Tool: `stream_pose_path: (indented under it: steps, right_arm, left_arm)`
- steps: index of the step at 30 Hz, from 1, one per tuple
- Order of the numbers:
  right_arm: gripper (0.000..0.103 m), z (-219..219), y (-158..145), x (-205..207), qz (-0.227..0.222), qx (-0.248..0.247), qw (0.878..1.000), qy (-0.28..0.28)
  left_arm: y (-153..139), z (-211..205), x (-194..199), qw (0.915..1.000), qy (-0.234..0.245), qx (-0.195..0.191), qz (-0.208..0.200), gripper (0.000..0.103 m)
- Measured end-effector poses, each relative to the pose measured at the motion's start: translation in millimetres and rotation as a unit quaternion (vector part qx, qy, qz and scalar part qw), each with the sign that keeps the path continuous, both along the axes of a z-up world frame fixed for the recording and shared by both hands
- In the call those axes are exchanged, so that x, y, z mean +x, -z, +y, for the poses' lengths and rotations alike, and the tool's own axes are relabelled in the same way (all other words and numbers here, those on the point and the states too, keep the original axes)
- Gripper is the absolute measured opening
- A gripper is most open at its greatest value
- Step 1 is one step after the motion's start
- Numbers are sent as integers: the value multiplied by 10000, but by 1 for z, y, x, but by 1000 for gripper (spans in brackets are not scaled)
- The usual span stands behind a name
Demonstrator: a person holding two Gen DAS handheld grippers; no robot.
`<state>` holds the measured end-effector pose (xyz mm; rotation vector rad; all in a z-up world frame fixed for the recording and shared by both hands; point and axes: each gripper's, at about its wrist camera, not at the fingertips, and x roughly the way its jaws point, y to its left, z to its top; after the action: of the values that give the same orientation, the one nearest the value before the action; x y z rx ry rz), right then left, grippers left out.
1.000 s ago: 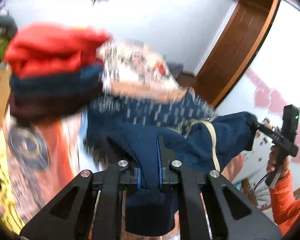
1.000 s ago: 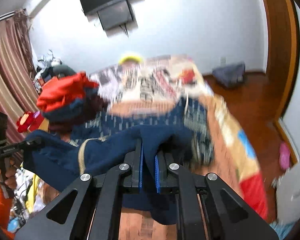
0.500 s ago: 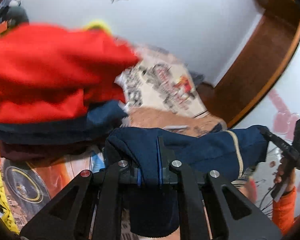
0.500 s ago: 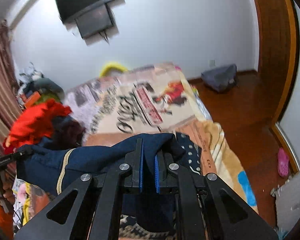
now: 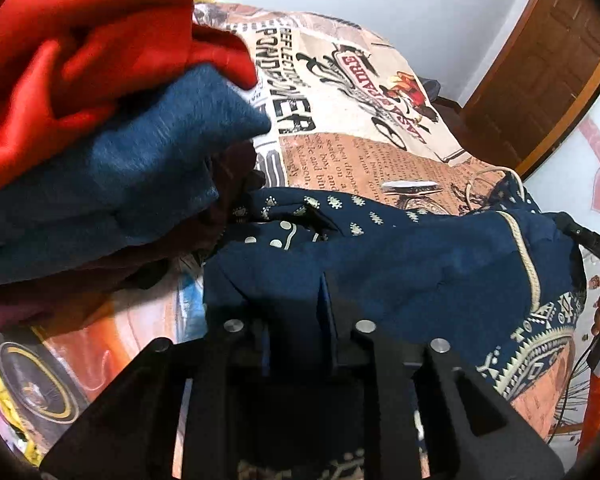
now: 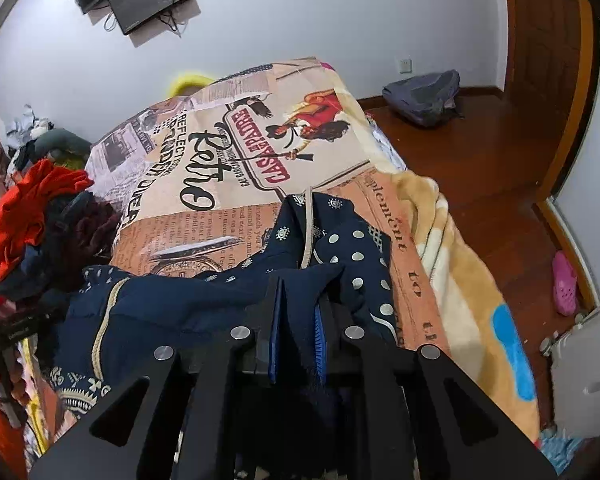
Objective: Fold large clothes
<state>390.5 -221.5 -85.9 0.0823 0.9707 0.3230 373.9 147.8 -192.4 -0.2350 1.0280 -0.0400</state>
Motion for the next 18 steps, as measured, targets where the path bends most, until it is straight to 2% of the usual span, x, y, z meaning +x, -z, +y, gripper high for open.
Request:
stream_pose_path:
  steps: [1, 4, 8, 11, 13, 18]
  right_arm:
    - [14, 1, -4, -4, -56, -85, 9999, -3]
    - [14, 4, -18, -19, -263, -341, 9991, -66]
    - [15, 13, -39, -42, -584, -475, 9962, -434]
    - [23, 26, -48, -63, -670, -498, 9934, -787]
    - [36, 34, -48, -73, -673, -463, 9917, -998]
    - [39, 66, -30, -90, -475, -491, 9846, -1612]
  left_arm:
    - [-5, -1, -4, 10000, 1, 75, -61, 35]
    - [-22, -6, -22, 9985, 68, 373, -403, 46]
    - [-41, -18, -41, 9959, 268, 556, -654, 46]
    - [-46, -31, -55, 9948, 547, 534, -668, 47]
    - [-40, -43, -61, 9939, 715, 537, -652, 52]
    - [-13, -70, -71, 9915, 1046, 662, -397, 53]
